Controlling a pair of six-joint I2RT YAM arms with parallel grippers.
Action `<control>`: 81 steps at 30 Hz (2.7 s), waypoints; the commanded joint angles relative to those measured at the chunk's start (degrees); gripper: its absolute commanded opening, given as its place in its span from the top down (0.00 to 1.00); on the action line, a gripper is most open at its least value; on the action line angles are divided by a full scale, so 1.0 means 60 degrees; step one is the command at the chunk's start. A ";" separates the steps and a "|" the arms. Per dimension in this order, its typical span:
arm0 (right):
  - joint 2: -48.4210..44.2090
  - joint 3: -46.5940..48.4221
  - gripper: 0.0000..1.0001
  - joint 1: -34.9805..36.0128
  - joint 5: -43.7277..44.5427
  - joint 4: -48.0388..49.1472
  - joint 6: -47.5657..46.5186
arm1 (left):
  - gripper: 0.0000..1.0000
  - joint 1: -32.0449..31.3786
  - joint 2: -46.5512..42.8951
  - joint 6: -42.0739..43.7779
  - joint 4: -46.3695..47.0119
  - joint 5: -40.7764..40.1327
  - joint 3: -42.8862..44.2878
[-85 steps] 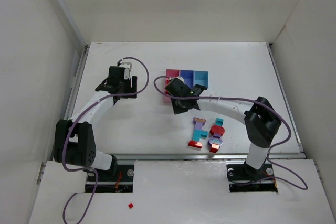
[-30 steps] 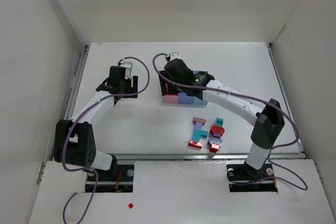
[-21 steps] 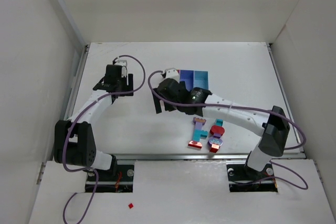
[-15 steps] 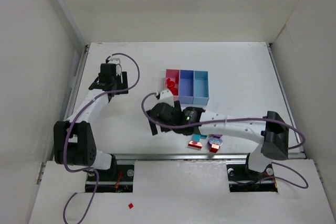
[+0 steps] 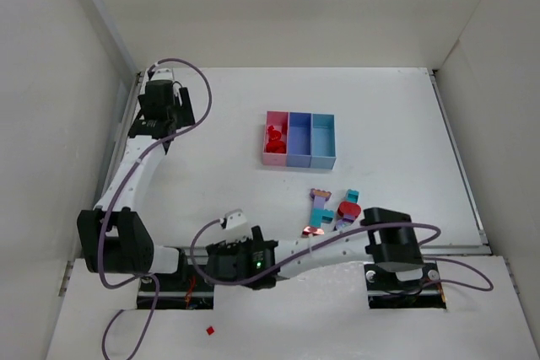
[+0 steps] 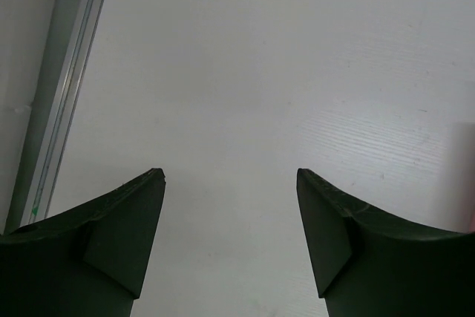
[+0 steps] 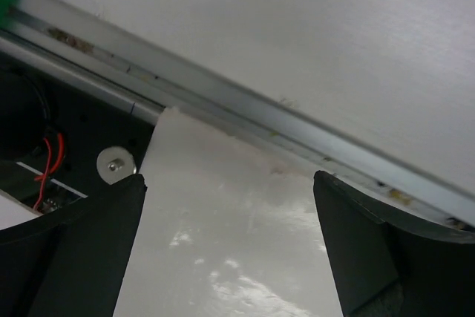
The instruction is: Sort the legos into containers by color
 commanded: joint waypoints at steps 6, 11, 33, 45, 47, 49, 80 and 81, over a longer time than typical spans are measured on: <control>0.0680 0.0729 0.00 0.1210 0.0560 0.0325 0.1352 | 0.29 0.0068 -0.1236 -0.0350 0.0003 0.0288 0.0265; 0.0751 0.1080 0.04 0.1531 0.0458 -0.0025 0.1352 | 0.26 0.0068 -0.1790 -0.0350 0.0003 -0.0400 0.0265; 0.2979 0.3718 0.18 0.2558 -0.1168 -0.0993 0.1205 | 0.15 0.0068 -0.3741 -0.0086 0.0311 -0.0269 -0.1185; 0.4121 0.5003 0.39 0.2558 -0.1359 -0.1738 0.0547 | 0.15 0.0068 -0.3565 -0.0174 0.0399 0.0010 -0.1170; 0.4210 0.5007 0.39 0.2558 -0.1563 -0.1740 0.0443 | 0.15 0.0068 -0.3565 -0.0087 0.0399 0.0010 -0.1170; 0.4210 0.4891 0.39 0.2645 -0.1682 -0.1609 0.0443 | 0.15 0.0068 -0.3565 -0.0086 0.0399 0.0010 -0.1170; 0.5001 0.6003 0.89 0.2822 -0.1769 -0.2736 0.0531 | 0.15 0.0068 -0.3477 0.0002 0.0487 0.0098 -0.1258; 0.5001 0.5916 0.91 0.2822 -0.1769 -0.2736 0.0531 | 0.15 0.0068 -0.3477 0.0002 0.0487 0.0098 -0.1258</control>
